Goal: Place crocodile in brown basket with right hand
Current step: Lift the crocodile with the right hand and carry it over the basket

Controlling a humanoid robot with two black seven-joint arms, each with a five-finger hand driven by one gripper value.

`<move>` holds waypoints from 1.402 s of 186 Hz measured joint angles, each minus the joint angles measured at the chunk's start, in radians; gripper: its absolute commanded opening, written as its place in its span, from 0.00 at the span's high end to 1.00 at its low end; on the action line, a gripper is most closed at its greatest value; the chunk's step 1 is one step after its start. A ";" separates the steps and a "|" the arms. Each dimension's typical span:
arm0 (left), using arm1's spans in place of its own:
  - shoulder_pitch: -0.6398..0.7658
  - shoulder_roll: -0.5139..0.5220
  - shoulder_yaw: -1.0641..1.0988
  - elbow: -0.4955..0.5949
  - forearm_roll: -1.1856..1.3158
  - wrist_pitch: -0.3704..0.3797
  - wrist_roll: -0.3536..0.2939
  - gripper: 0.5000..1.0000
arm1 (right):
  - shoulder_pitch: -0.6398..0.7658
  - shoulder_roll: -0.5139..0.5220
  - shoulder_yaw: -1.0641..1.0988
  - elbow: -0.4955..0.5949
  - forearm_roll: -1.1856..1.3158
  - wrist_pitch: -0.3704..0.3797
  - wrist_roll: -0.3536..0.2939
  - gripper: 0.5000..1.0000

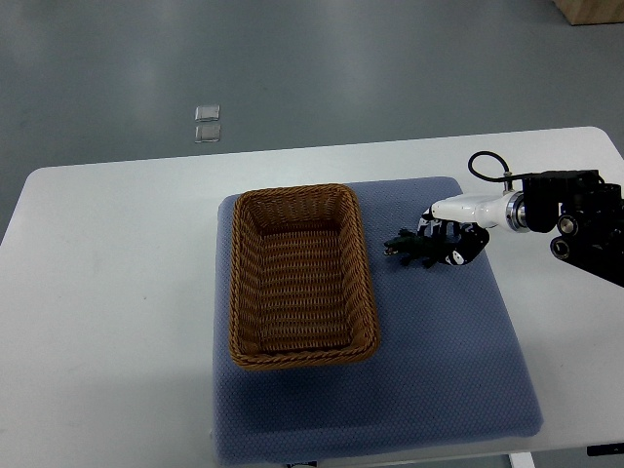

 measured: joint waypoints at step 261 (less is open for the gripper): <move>0.000 0.000 0.000 -0.015 0.000 0.000 0.000 0.00 | 0.262 0.025 0.030 0.144 0.057 0.086 0.010 1.00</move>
